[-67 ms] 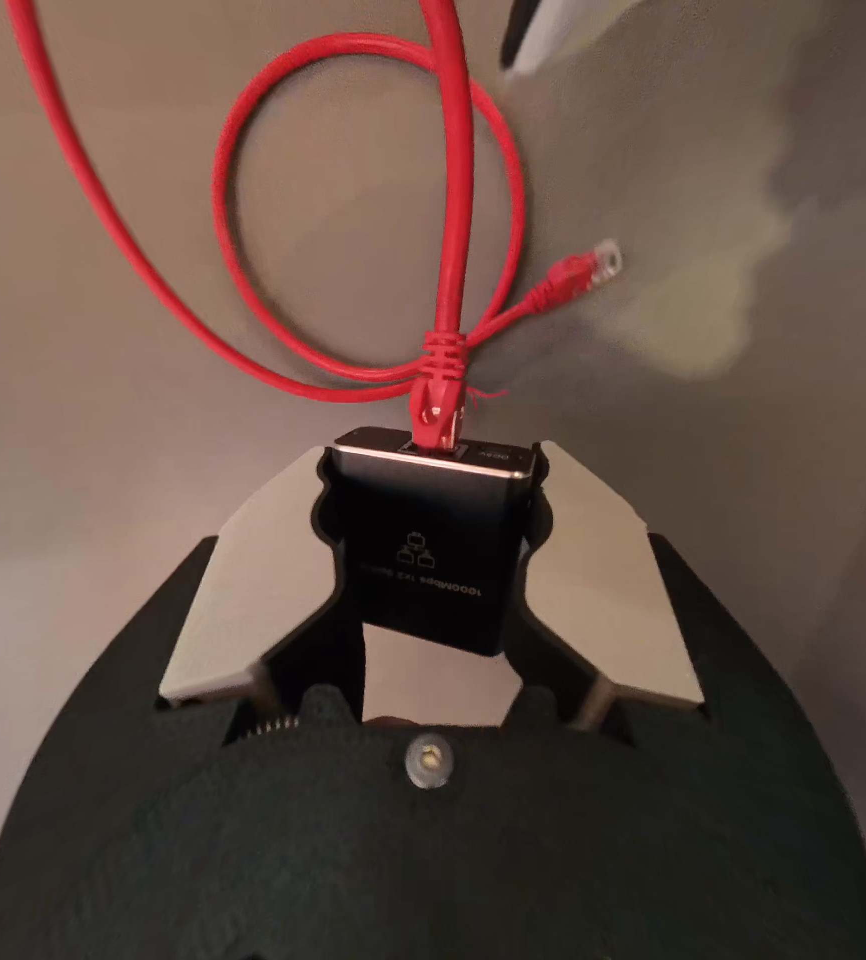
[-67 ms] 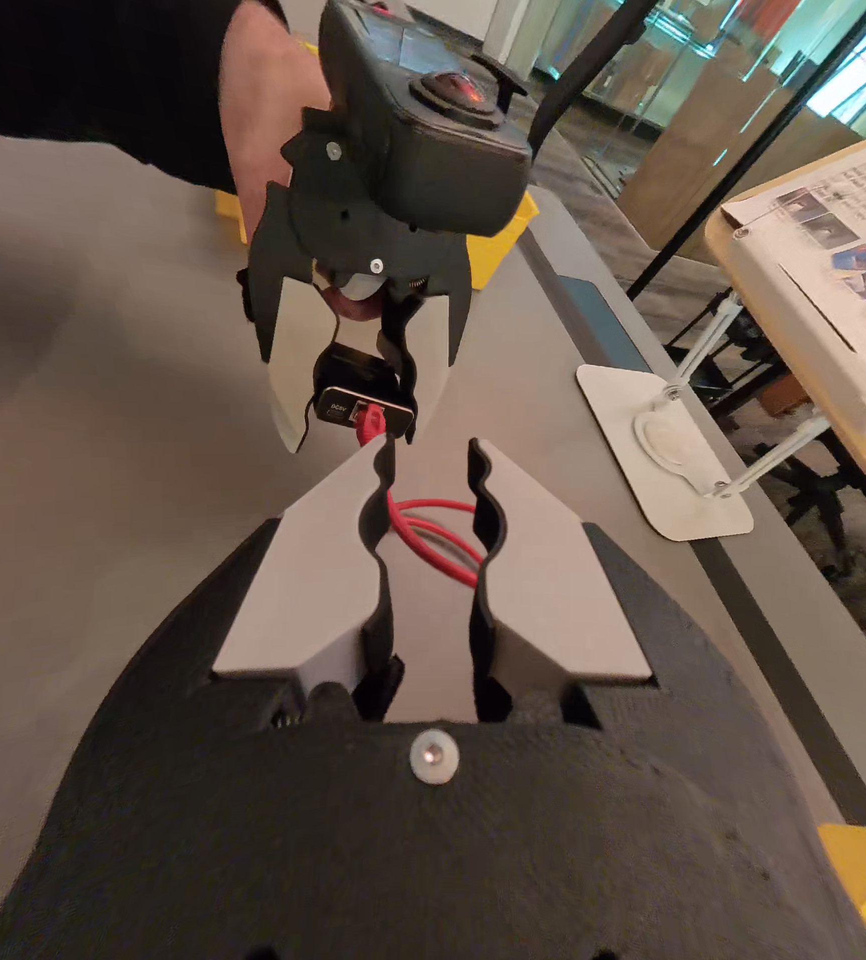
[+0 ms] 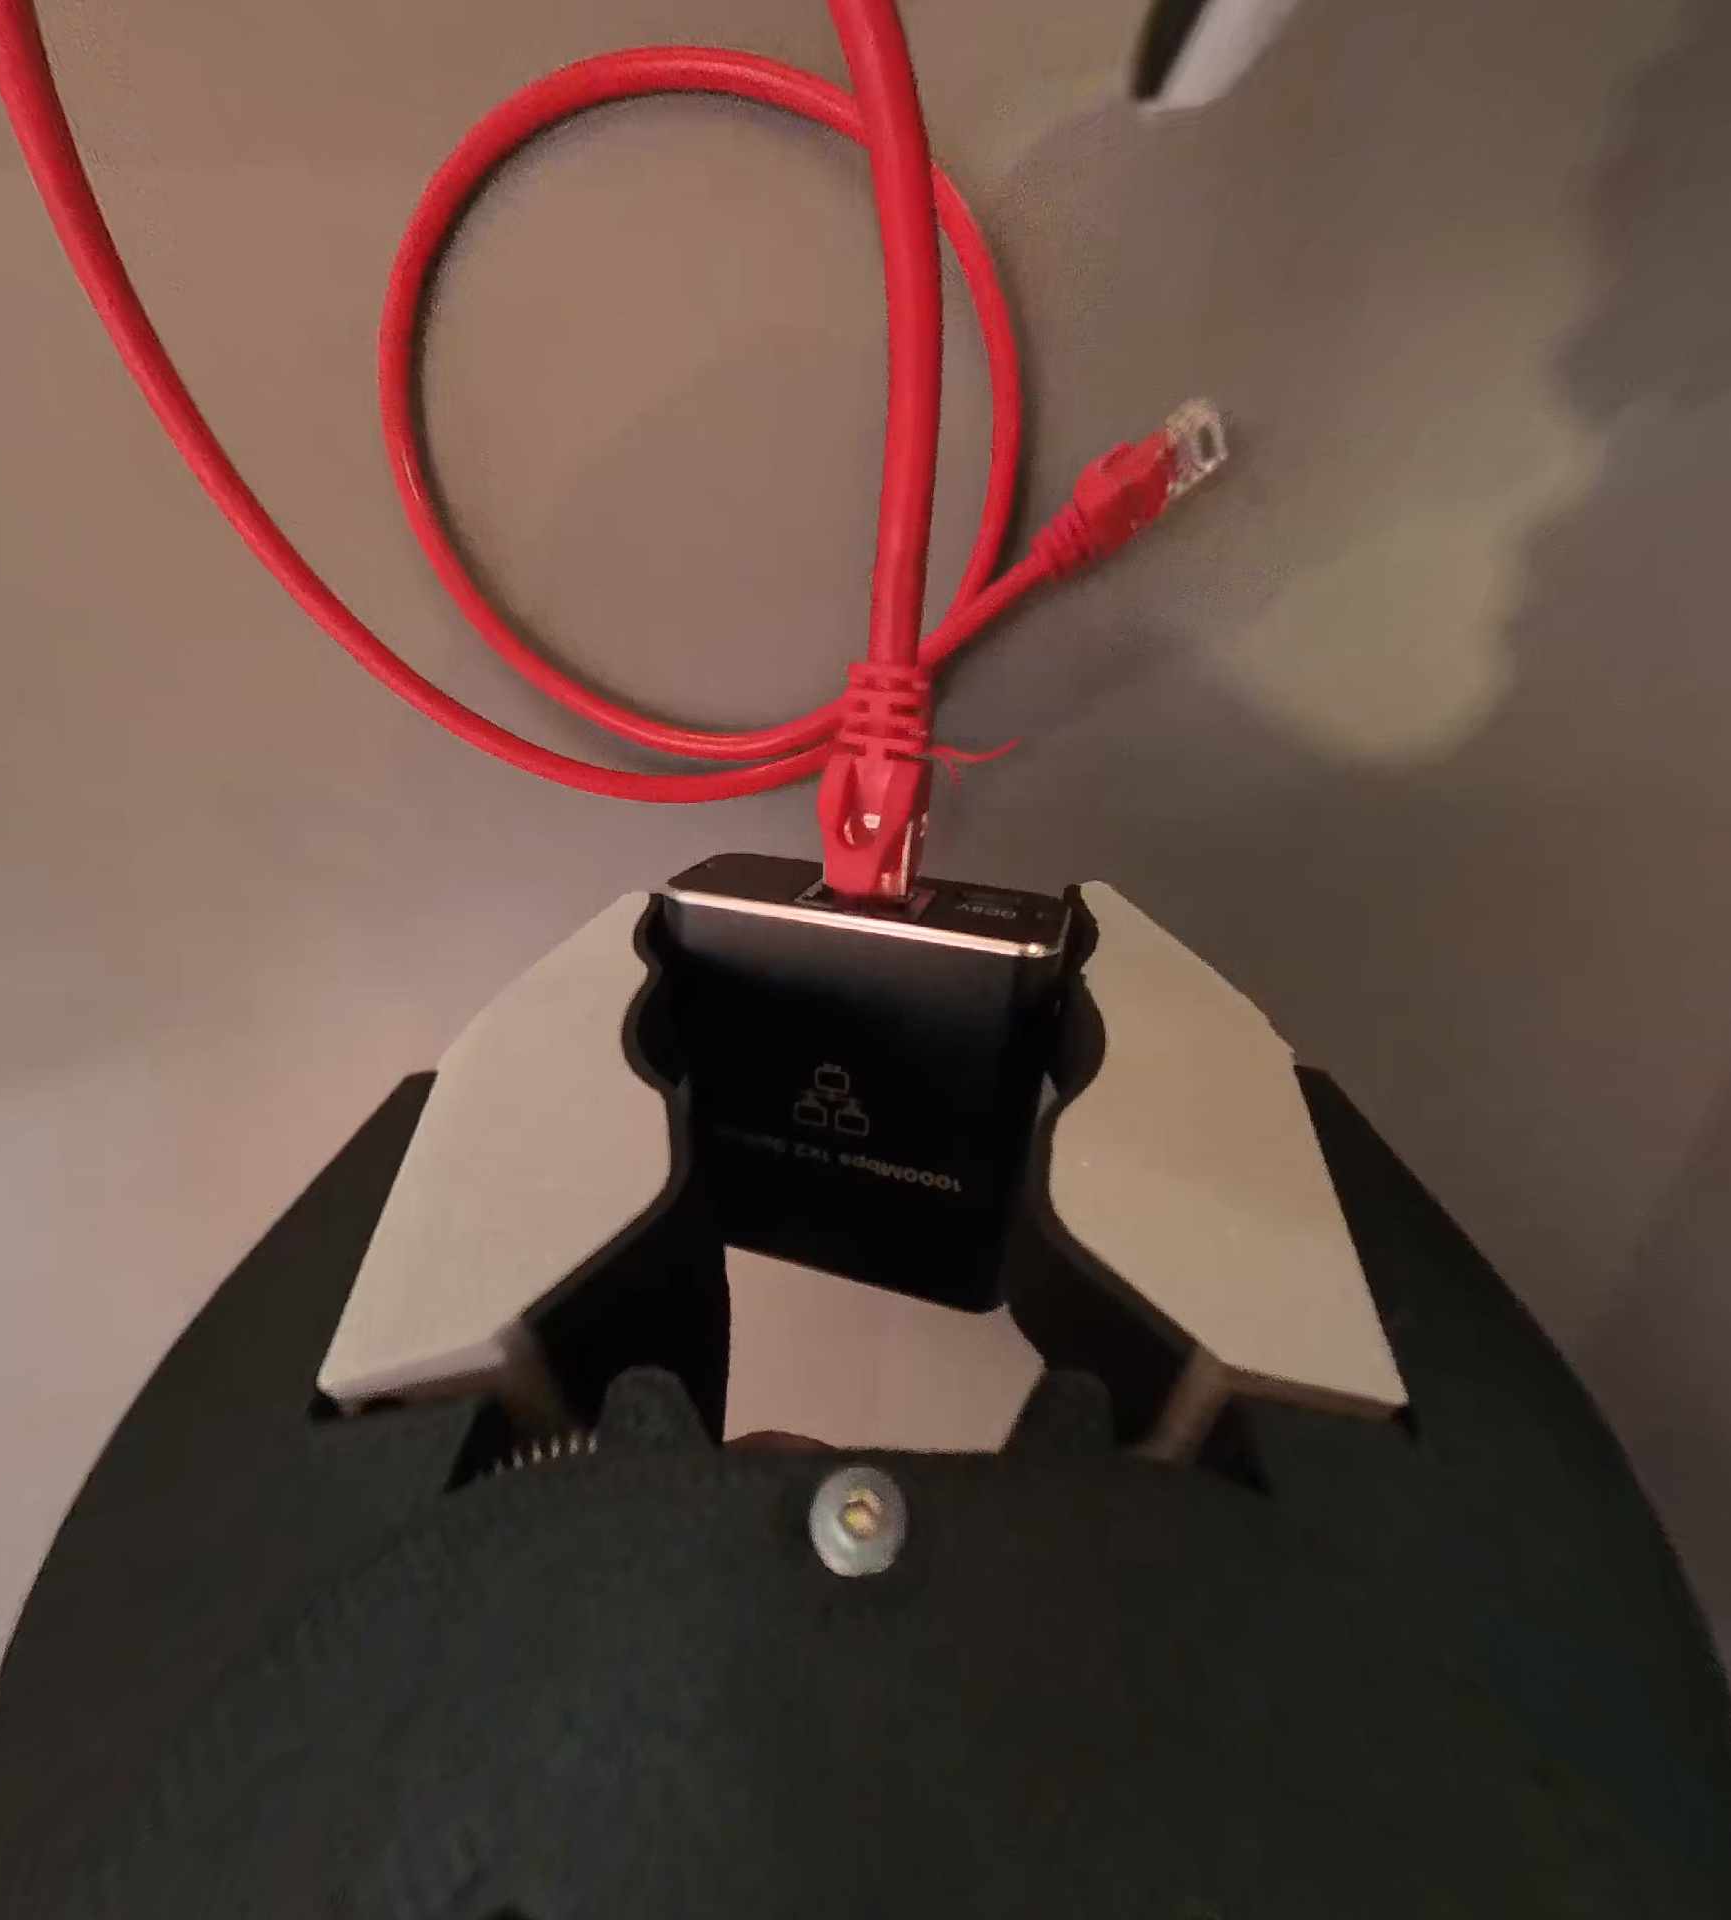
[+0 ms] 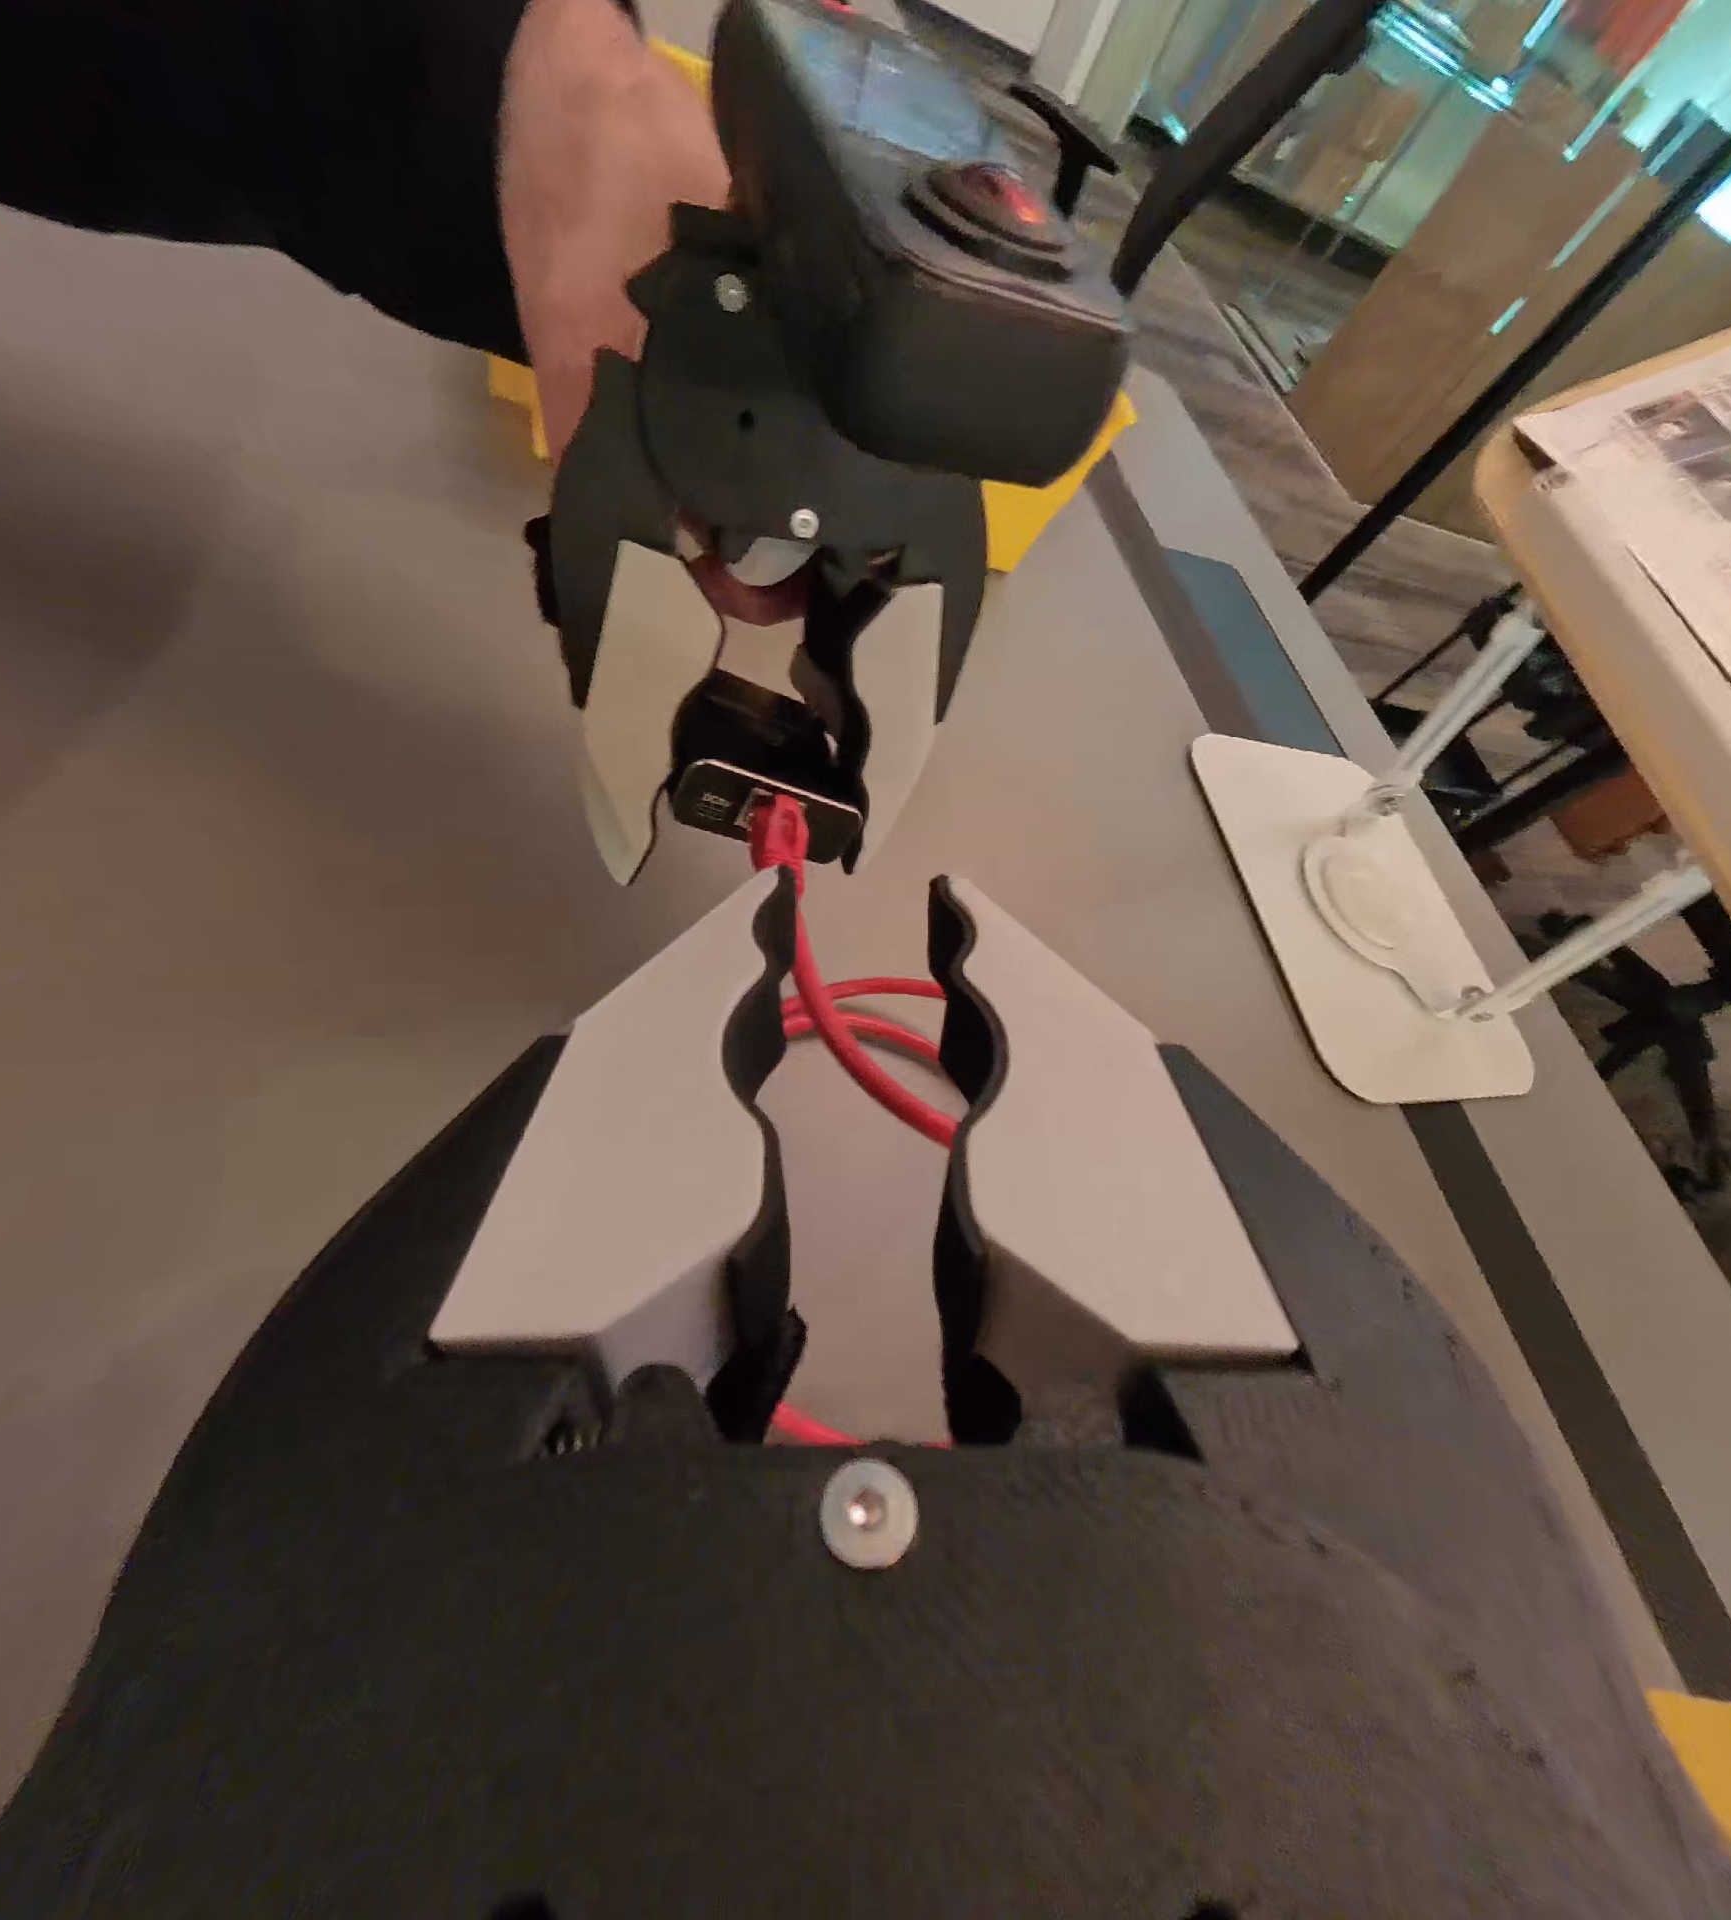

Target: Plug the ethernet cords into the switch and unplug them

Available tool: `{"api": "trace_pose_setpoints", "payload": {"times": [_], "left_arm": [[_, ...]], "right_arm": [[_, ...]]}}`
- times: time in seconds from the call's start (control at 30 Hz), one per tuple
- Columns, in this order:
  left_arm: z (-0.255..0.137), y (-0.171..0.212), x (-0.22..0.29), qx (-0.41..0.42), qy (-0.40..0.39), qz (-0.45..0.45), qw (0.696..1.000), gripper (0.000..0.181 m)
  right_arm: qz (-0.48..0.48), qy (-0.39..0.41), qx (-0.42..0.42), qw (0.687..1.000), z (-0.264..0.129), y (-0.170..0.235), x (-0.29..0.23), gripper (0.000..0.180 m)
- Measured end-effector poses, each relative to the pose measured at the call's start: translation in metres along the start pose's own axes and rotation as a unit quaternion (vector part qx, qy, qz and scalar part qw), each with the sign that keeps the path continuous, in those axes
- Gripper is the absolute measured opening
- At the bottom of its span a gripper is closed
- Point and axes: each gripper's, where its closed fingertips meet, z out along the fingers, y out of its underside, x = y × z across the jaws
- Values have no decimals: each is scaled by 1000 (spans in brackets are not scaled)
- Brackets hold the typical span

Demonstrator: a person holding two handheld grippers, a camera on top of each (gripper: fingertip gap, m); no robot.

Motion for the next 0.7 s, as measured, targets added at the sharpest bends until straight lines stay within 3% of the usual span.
{"api": "trace_pose_setpoints", "payload": {"times": [0.23, 0.4, 0.7], "left_arm": [[6, -2, 23, -2, 44, -41, 998, 68], [0, -15, 37, 40, 106, -81, 990, 68], [-9, -19, 42, 59, 138, -75, 986, 68]], "right_arm": [[-155, -22, -28, 987, 25, -2, -33, 28], [-295, -13, -80, 952, 43, 11, -47, 13], [-295, -10, -58, 954, 41, 4, -48, 11]]}}
